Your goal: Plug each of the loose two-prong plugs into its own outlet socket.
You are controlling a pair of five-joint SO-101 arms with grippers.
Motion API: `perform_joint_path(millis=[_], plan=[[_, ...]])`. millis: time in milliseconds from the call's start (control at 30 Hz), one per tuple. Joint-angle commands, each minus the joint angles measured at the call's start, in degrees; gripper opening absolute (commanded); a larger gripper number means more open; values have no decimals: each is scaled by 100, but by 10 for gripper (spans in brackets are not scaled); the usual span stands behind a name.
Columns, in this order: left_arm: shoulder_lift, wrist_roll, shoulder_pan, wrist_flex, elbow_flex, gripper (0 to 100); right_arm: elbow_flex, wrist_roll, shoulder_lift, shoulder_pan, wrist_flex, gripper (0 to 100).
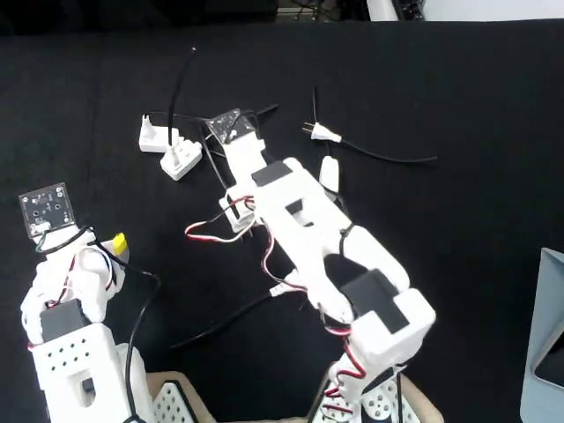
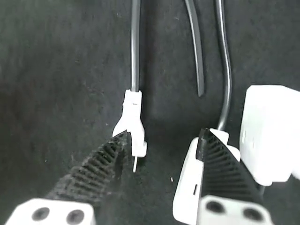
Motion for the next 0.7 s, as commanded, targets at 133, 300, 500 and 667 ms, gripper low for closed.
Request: perform_joint_path(millis=[133, 300, 500, 667], plan=[[-88, -18, -57, -105, -31, 267, -180, -62, 488, -202, -35, 212], [-88, -18, -57, -114, -31, 267, -180, -62, 585, -237, -35, 212], [-88, -18, -57, -114, -31, 267, -163, -62, 593, -589, 0, 212], [-88, -18, -57, -114, -31, 267, -180, -62, 593, -765, 0, 212]])
